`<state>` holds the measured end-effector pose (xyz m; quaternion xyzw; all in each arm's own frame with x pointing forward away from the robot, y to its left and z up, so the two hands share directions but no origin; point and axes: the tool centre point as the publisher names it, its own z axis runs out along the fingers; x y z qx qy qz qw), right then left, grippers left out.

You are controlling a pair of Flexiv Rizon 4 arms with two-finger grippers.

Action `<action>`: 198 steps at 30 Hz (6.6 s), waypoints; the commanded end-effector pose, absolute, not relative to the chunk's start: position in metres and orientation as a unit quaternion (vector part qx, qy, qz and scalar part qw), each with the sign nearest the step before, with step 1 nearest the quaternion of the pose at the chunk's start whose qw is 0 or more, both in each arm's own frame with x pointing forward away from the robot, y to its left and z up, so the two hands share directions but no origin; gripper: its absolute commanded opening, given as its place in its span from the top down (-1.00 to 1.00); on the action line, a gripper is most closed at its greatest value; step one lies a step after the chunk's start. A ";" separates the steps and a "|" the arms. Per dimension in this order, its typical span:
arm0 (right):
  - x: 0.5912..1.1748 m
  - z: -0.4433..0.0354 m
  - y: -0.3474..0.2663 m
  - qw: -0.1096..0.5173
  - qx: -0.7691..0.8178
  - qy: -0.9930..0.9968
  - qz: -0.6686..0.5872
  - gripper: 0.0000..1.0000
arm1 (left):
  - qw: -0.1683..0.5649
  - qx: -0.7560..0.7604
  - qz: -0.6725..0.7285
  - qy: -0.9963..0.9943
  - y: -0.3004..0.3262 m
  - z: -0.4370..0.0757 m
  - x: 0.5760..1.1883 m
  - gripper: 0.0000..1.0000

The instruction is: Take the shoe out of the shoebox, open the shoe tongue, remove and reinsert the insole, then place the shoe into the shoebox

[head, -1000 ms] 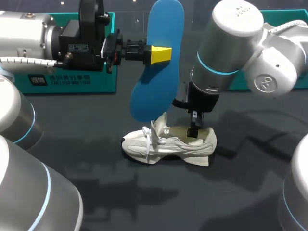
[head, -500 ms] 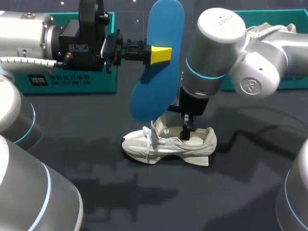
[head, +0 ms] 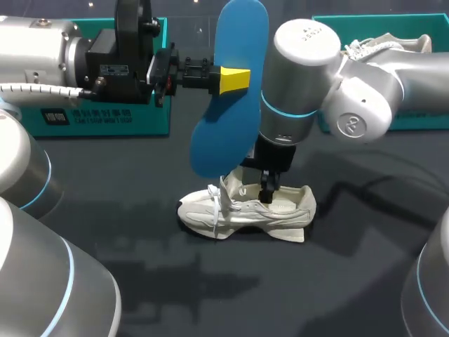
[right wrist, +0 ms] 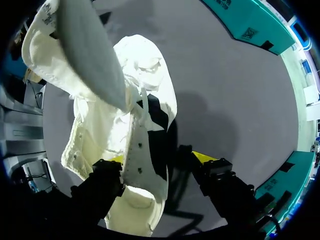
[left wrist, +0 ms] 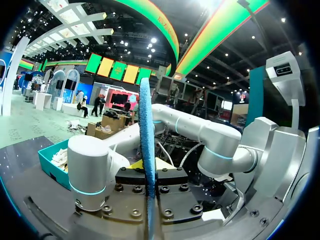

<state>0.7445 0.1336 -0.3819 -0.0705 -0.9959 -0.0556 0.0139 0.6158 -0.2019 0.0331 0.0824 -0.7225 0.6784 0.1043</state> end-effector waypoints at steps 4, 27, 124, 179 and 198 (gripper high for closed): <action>0.744 -0.388 0.143 0.019 -0.075 -0.996 -0.041 0.11 | 0.104 0.083 0.678 -0.723 -0.202 0.032 0.615 1.00; 0.721 -0.363 0.141 0.041 -0.103 -0.994 -0.018 1.00 | 0.104 0.083 0.678 -0.723 -0.202 0.032 0.615 1.00; 0.712 -0.381 0.131 0.062 -0.660 -0.743 -0.098 1.00 | 0.104 0.083 0.678 -0.723 -0.202 0.032 0.615 1.00; 0.709 -0.260 0.088 0.294 -0.620 -0.658 -0.310 -1.00 | 0.104 0.083 0.678 -0.723 -0.202 0.032 0.615 1.00; 0.715 -0.244 0.092 0.380 -0.576 -0.614 -0.383 -1.00 | 0.104 0.083 0.678 -0.723 -0.202 0.032 0.615 1.00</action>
